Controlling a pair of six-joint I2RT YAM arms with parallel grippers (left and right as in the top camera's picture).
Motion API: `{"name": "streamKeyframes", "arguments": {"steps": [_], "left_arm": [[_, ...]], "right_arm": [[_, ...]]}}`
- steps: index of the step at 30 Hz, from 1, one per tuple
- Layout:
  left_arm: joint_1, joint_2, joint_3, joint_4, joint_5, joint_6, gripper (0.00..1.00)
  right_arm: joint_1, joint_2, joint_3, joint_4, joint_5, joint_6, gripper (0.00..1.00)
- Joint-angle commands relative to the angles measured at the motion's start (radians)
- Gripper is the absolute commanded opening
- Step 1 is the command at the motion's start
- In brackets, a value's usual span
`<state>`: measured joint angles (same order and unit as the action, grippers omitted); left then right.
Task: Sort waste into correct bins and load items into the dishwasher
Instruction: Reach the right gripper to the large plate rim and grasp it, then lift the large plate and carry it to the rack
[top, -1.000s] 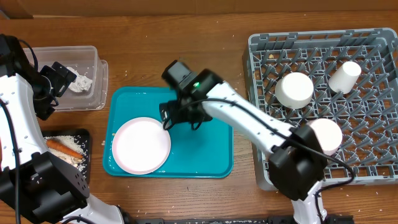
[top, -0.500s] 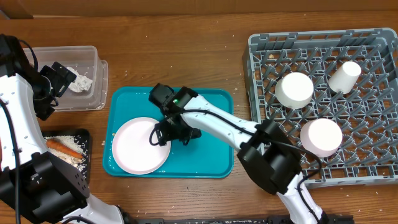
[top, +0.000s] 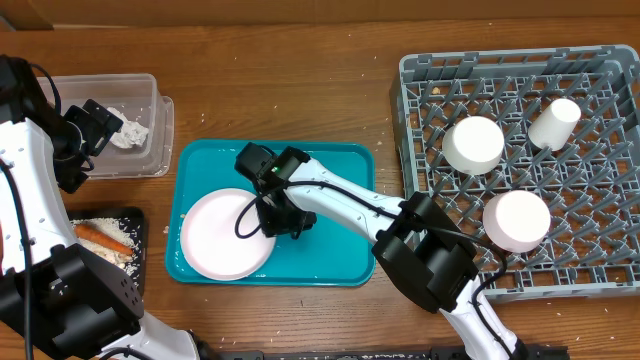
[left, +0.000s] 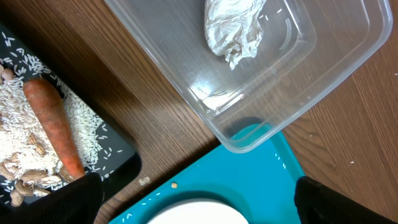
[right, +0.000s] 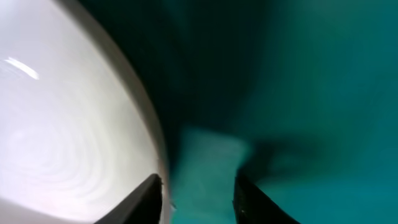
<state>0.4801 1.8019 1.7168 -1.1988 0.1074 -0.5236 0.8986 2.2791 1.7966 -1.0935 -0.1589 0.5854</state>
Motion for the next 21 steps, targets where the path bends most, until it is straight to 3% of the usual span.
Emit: {"name": "streamKeyframes", "arguments": {"steps": [1, 7, 12, 18, 21], "left_arm": [[0.004, 0.012, 0.006, 0.003, -0.014, -0.007, 1.0], [0.004, 0.012, 0.006, 0.003, -0.014, -0.007, 1.0], [0.004, 0.012, 0.006, 0.003, -0.014, -0.007, 1.0], [0.004, 0.012, 0.006, 0.003, -0.014, -0.007, 1.0], [0.004, 0.012, 0.006, 0.003, -0.014, -0.007, 1.0]], "right_arm": [[0.004, 0.02, -0.003, -0.018, 0.079, 0.045, 0.22], [0.003, 0.019, 0.027, -0.052, 0.08, 0.067, 0.04], [-0.01, 0.011, 0.118, -0.146, 0.097, 0.081, 0.04], [-0.056, -0.051, 0.275, -0.424, 0.396, 0.229, 0.04], [-0.104, -0.105, 0.35, -0.534, 0.454, 0.238, 0.04]]}}
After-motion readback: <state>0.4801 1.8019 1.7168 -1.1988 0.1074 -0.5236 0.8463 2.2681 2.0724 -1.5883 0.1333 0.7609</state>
